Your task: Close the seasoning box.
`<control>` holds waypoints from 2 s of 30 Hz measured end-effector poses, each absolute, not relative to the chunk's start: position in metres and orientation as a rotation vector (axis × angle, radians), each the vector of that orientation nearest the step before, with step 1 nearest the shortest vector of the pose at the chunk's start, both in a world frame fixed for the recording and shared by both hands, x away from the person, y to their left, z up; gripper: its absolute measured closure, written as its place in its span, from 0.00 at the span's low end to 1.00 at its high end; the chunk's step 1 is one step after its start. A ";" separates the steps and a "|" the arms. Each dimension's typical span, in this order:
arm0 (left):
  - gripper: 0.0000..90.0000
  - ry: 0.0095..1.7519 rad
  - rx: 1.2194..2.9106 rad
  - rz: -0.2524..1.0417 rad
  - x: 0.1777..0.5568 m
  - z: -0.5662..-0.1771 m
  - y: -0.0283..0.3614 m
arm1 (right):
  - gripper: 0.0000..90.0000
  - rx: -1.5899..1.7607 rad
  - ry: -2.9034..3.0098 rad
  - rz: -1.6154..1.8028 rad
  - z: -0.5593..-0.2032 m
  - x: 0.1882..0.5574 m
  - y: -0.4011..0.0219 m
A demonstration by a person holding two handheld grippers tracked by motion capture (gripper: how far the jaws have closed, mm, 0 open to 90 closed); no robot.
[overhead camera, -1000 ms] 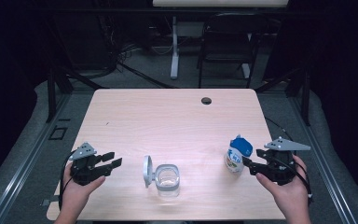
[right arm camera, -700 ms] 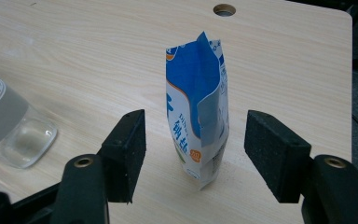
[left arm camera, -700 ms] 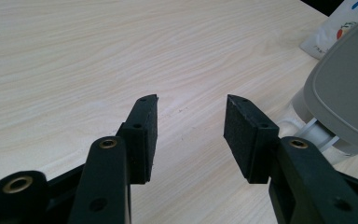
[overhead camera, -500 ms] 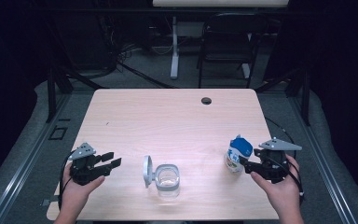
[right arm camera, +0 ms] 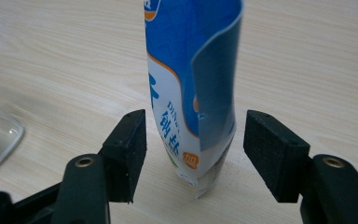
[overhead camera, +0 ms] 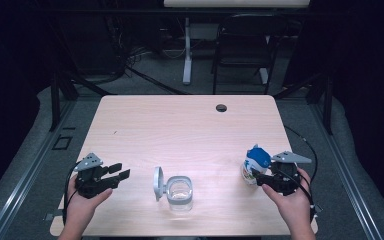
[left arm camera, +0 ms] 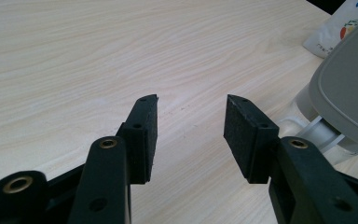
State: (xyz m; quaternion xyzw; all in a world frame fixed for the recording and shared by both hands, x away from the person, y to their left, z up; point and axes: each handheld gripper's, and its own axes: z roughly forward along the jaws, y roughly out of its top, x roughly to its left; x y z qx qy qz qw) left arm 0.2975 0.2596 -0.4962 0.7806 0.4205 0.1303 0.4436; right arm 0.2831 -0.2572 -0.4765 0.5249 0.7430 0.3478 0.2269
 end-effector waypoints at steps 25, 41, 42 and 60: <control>0.61 1.059 1.923 0.322 0.299 -0.500 0.263 | 0.42 1.436 2.013 0.961 -0.508 0.291 -0.253; 0.61 1.072 1.923 0.320 0.301 -0.500 0.266 | 0.40 1.382 1.969 0.962 -0.525 0.290 -0.248; 0.61 1.071 1.923 0.320 0.301 -0.500 0.266 | 0.40 1.380 1.966 0.969 -0.526 0.290 -0.248; 0.61 1.075 1.924 0.323 0.302 -0.503 0.266 | 0.38 1.342 1.981 0.911 -0.552 0.293 -0.248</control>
